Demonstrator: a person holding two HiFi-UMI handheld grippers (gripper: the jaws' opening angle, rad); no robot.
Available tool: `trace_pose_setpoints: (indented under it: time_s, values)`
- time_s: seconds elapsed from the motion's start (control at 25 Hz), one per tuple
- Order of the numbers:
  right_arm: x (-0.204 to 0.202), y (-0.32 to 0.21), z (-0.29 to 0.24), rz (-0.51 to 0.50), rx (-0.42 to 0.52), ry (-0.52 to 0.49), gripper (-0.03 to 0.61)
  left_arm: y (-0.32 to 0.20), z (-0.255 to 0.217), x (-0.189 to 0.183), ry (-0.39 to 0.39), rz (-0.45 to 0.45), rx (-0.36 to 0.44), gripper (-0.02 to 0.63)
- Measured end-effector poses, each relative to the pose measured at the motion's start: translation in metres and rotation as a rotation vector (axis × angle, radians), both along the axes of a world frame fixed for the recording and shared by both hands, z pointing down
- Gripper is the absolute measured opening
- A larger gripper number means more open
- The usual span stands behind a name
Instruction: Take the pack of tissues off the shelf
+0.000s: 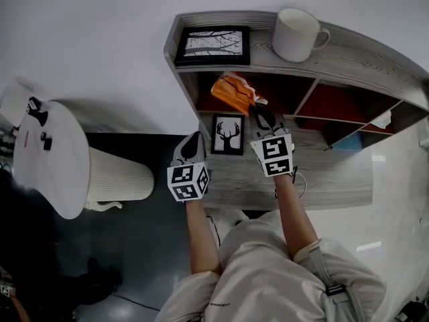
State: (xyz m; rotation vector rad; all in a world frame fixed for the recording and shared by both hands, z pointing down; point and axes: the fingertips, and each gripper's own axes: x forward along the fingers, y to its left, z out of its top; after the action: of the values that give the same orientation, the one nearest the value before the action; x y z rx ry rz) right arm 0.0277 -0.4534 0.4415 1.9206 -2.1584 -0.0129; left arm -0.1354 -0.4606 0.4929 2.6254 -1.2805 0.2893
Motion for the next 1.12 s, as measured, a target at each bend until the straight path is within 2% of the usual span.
trace_pose_setpoints:
  time_s: [0.56,1.12]
  values:
    - [0.003,0.026,-0.012,-0.009,0.042,-0.044,0.023,0.028,-0.012,0.006,-0.013,0.005,0.026,0.009]
    - [-0.016,0.073,-0.002,-0.114,0.019,-0.088,0.023,0.079,-0.014,0.006,-0.022,-0.011,0.032,0.009]
